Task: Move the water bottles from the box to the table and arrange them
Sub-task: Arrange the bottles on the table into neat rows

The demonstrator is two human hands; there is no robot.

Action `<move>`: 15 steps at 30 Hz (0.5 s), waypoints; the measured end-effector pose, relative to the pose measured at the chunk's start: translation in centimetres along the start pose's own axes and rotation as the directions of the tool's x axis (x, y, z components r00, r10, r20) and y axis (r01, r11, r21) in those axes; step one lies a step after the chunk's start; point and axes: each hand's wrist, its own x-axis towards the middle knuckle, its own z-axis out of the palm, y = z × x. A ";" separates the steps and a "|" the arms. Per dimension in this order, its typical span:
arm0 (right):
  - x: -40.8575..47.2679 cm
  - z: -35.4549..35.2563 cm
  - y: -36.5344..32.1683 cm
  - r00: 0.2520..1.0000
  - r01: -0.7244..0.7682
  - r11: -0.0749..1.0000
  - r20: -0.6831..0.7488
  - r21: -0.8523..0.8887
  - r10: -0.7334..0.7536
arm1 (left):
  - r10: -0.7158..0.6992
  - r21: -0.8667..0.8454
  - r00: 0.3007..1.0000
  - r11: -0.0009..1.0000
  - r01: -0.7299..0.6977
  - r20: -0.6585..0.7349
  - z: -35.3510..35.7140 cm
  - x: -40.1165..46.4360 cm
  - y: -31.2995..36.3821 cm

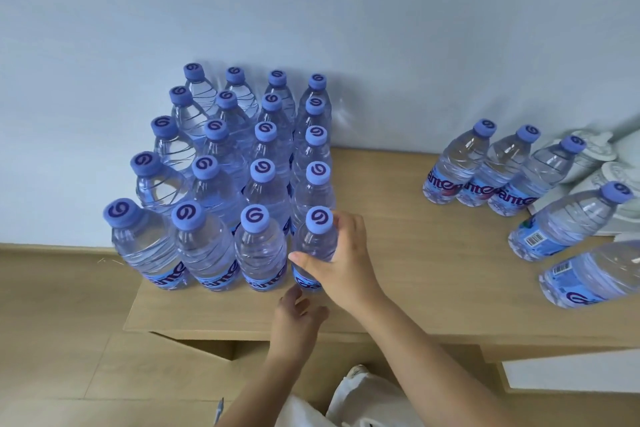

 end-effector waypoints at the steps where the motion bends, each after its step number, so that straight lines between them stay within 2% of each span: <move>1: 0.0 0.0 0.2 1.000 -0.001 1.000 -0.005 0.005 0.001 | -0.001 -0.007 1.000 1.000 0.001 -0.003 0.1 -0.1 0.2; 5: -0.2 0.0 0.5 1.000 -0.008 1.000 0.025 0.026 0.008 | -0.046 -0.036 0.998 0.998 0.048 0.035 1.1 -0.7 0.8; 8: -0.4 -1.0 0.6 0.995 -0.040 0.997 0.090 0.069 0.034 | -0.054 0.014 0.990 0.999 0.052 0.127 2.9 -1.2 1.0; 10: -0.6 -2.9 1.0 0.995 -0.069 0.993 0.073 0.093 0.062 | -0.050 0.097 0.973 0.995 0.029 0.226 4.7 -1.5 1.5; 12: -0.9 -6.2 1.8 0.996 -0.080 0.991 -0.033 0.110 0.084 | -0.067 0.163 0.947 0.987 0.016 0.316 7.1 -1.5 1.9; 15: -1.9 -12.5 4.1 0.936 -0.085 0.991 -0.334 0.098 0.114 | -0.077 0.239 0.903 0.971 -0.029 0.423 11.4 -0.9 2.7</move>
